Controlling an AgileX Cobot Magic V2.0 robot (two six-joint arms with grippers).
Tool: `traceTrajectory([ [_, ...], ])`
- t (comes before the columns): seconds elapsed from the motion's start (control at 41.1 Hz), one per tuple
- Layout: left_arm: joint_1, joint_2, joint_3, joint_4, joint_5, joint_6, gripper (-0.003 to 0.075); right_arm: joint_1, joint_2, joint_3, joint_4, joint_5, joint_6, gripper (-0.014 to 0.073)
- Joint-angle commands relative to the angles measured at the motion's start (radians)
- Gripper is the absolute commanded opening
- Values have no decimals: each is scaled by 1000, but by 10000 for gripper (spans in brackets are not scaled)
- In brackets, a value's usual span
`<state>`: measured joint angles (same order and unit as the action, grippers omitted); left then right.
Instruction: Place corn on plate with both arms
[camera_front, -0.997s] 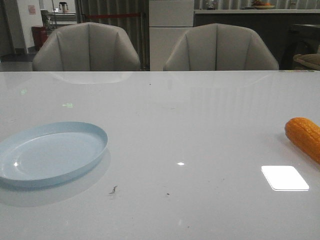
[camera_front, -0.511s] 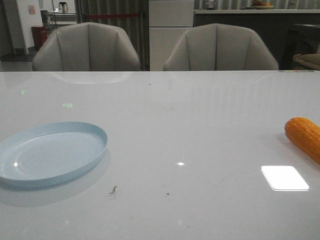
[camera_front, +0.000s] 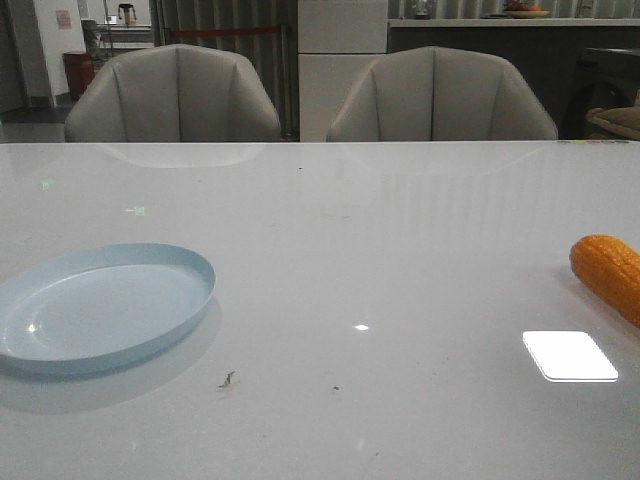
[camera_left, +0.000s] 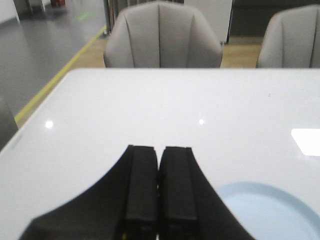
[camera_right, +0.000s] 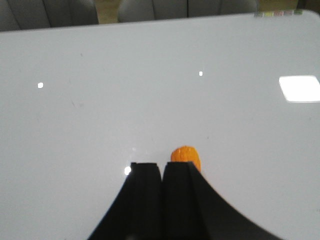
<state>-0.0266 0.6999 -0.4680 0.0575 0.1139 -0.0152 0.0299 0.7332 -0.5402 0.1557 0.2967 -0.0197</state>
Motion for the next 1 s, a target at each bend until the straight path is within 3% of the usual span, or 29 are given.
traceTrajectory([
  [0.0, -1, 63, -38, 0, -37, -11, 148, -1, 63, -36, 2, -54, -6, 46],
  [0.049, -1, 100, -38, 0, -18, -11, 211, -1, 97, -36, 2, -48, -6, 87],
  [0.194, -1, 209, -38, -4, 49, -11, 503, -1, 197, -36, 2, -27, -6, 289],
  [0.267, -1, 252, -38, -36, 51, -11, 563, -1, 237, -36, 2, -22, -6, 397],
  [0.389, -1, 297, -38, -67, 51, -11, 558, -1, 290, -36, 2, -21, -6, 510],
  [0.583, -1, 361, -86, -88, 122, -11, 547, -1, 331, -36, 2, -24, -6, 510],
  [0.754, -1, 491, -237, -84, 261, 0, 547, -1, 334, -36, 2, -37, -6, 510],
  [0.972, -27, 717, -454, -107, 410, 199, 500, -1, 334, -36, 2, -39, -6, 510],
])
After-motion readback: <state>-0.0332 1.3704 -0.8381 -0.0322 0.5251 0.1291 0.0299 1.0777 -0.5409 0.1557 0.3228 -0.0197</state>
